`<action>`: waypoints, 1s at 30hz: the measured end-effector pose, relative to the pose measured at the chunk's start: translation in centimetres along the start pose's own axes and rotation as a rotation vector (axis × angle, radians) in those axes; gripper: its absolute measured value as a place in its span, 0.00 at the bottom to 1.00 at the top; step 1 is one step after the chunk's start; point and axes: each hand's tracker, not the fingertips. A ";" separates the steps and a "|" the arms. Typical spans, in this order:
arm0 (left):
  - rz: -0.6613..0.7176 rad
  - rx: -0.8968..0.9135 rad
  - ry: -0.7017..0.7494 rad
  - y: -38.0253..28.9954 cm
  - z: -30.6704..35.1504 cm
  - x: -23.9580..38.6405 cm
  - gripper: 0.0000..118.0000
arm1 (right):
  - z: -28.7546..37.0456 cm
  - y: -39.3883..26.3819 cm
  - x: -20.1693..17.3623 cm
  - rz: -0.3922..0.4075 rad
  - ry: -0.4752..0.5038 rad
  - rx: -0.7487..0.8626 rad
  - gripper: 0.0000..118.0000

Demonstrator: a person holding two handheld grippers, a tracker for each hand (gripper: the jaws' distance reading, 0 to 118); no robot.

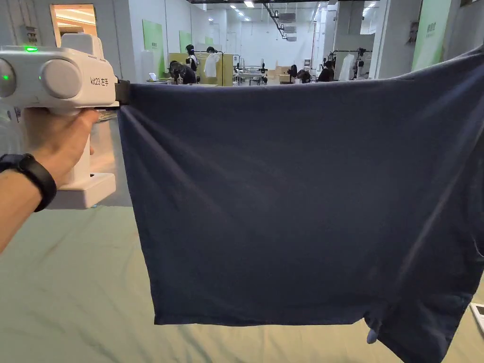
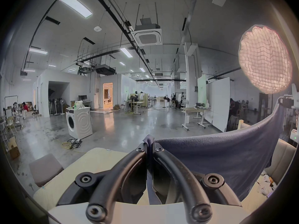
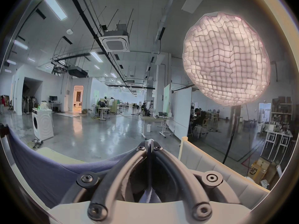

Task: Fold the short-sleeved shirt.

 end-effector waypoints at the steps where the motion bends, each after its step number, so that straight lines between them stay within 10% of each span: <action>1: -0.006 -0.005 0.002 0.1 -0.7 0.3 0.05 | -0.5 -0.3 -0.3 0.005 0.002 -0.002 0.02; 18: 0.055 -0.233 0.007 -14.6 -5.6 1.5 0.05 | -2.8 -16.0 -4.2 0.076 0.064 -0.173 0.02; 30: 0.162 -0.347 -0.087 -27.5 -1.3 0.6 0.05 | 3.0 -30.2 -2.7 -0.082 0.161 -0.364 0.02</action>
